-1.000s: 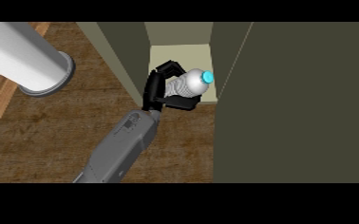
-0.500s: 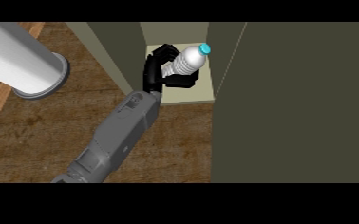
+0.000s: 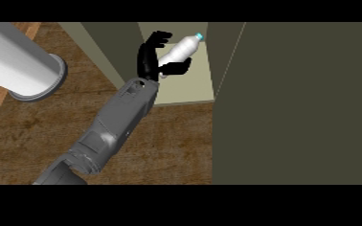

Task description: Pick up the bottled water, place it into the cabinet and close the cabinet

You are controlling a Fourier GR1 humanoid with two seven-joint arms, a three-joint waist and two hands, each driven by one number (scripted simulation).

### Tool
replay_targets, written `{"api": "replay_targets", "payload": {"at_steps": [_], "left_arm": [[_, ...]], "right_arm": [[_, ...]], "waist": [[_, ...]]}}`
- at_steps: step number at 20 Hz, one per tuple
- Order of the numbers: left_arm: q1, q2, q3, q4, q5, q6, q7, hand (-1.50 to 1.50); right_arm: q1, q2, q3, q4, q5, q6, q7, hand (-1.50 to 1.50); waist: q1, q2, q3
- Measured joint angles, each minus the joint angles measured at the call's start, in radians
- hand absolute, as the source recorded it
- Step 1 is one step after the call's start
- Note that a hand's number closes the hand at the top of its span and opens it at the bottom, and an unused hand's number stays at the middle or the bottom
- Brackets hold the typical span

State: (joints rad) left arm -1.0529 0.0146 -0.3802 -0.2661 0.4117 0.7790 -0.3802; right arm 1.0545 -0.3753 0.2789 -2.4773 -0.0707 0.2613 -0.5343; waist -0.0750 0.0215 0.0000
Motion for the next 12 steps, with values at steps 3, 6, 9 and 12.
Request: {"api": "replay_targets", "payload": {"at_steps": [3,6,9,12], "left_arm": [[-0.035,0.01,0.009,0.058,-0.013,0.034,-0.006,-1.5],[-0.065,0.009,0.026,0.083,-0.013,0.047,-0.027,-1.5],[-0.074,0.005,0.053,0.067,0.001,0.017,-0.082,-1.5],[-0.07,0.003,0.115,-0.003,0.049,-0.028,-0.173,1.5]], "right_arm": [[0.003,-0.002,-0.014,0.003,-0.004,0.013,-0.015,-1.5],[0.001,-0.001,-0.011,0.001,-0.007,0.02,-0.014,-1.5],[-0.001,-0.002,-0.013,0.003,-0.009,0.03,-0.014,-1.5],[0.004,0.0,-0.007,0.006,-0.01,0.037,-0.021,-1.5]], "waist": [[-0.005,0.003,0.0],[-0.006,0.006,-0.001],[-0.004,0.007,-0.002],[0.003,0.004,-0.003]]}}
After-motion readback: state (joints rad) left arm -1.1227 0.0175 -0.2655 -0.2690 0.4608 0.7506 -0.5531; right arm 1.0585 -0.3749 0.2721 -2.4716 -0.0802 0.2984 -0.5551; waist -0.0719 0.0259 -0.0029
